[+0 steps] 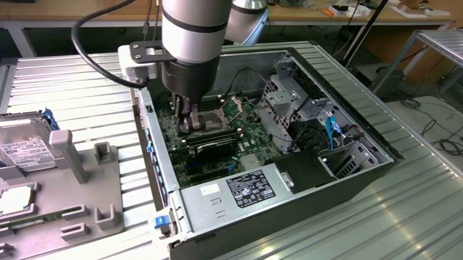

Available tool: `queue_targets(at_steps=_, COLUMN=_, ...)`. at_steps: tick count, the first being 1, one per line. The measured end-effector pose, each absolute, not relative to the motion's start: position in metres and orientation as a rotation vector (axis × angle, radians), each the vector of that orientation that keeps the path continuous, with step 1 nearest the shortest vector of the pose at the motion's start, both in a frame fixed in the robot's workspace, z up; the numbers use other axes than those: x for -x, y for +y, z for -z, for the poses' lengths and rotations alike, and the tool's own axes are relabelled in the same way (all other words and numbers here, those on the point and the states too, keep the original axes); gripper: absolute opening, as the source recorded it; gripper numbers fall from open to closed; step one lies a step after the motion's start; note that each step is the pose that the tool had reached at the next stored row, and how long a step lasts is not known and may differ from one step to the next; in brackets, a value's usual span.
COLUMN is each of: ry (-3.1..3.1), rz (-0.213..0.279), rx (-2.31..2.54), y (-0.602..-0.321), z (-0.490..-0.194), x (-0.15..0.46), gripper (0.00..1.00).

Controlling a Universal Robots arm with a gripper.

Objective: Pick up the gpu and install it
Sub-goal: 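Press down on the gpu until it lock into place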

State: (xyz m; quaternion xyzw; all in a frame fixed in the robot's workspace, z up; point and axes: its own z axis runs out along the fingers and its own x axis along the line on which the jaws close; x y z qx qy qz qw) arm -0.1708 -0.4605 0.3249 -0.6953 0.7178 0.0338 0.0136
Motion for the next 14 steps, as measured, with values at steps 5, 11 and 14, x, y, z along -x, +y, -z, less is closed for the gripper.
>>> queue_targets(at_steps=5, ry=2.227, rz=-0.122, rx=2.158, y=-0.461, z=-0.325, x=0.143, gripper=0.11)
queue_targets(at_steps=11, ry=2.219, rz=-0.138, rx=2.15, y=-0.461, z=-0.325, x=0.122, gripper=0.11)
queue_targets(at_steps=14, ry=2.219, rz=-0.138, rx=2.15, y=-0.461, z=-0.325, x=0.122, gripper=0.11)
